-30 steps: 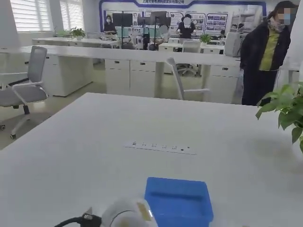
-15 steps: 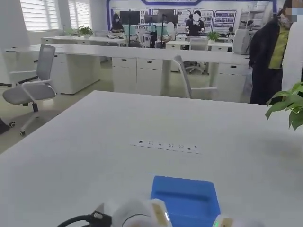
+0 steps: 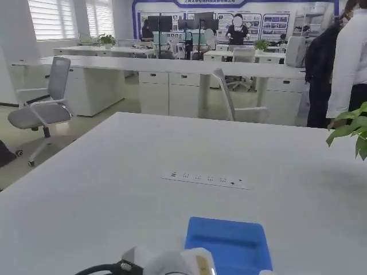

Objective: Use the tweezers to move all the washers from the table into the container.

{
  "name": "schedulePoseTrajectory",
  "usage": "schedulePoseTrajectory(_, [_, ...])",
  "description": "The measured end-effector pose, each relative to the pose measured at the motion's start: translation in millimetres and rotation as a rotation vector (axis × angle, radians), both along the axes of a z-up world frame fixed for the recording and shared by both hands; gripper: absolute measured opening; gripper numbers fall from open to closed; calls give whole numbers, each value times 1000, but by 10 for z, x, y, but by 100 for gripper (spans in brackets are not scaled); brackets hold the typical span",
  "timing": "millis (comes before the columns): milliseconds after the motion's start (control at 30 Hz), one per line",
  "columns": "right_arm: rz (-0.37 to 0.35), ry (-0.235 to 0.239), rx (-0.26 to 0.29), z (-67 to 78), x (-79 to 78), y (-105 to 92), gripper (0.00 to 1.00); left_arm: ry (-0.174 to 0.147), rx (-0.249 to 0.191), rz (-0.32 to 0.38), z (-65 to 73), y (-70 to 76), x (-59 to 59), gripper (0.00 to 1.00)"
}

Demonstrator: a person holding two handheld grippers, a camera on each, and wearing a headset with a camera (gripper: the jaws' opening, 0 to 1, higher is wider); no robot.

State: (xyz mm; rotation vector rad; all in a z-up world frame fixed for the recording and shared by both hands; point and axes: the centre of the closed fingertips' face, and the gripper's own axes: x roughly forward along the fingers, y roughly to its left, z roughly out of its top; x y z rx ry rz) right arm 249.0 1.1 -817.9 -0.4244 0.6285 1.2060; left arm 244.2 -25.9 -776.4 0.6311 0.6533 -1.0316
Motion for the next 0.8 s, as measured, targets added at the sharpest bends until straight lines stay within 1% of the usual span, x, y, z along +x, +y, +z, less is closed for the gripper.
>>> schedulePoseTrajectory(67, [-5,2,2,-6,-4,-1,4,0,0,-4,-10,0,-5,0])
schedulePoseTrajectory(100, [-6,1,4,-4,-3,-1,4,-9,0,-8,-7,-1,0,0])
schedulePoseTrajectory(133, [-9,7,6,-10,-4,-4,4,-8,-1,-9,-8,-3,-2,0])
schedulePoseTrajectory(233, [-4,6,3,-10,-13,-5,5,-10,2,-17,-11,-10,-19,0])
schedulePoseTrajectory(367, [37,-19,-15,-36,-33,-5,6,-14,10,-33,-14,-13,-46,0])
schedulePoseTrajectory(400, [52,-24,-33,-70,-42,-10,6,-15,14,-42,-15,-12,-56,0])
schedulePoseTrajectory(467, [74,-36,-50,-108,-51,-8,7,-19,20,-56,-16,-12,-69,0])
schedulePoseTrajectory(533, [81,-36,-60,-150,-36,-2,6,-16,20,-61,-19,-13,-74,0])
schedulePoseTrajectory(567, [80,-28,-56,-160,-25,10,6,-16,20,-63,-20,-13,-74,0])
schedulePoseTrajectory(600, [81,-26,-54,-136,-40,13,6,-16,21,-64,-19,-12,-72,0])
schedulePoseTrajectory(700, [101,-44,-70,-165,-44,25,6,-17,27,-72,-19,-12,-67,0])
schedulePoseTrajectory(767, [113,-54,-80,-170,-47,29,5,-24,35,-97,-21,-16,-75,0])
schedulePoseTrajectory(800, [124,-64,-87,-170,-49,26,5,-36,44,-120,-21,-17,-82,0])
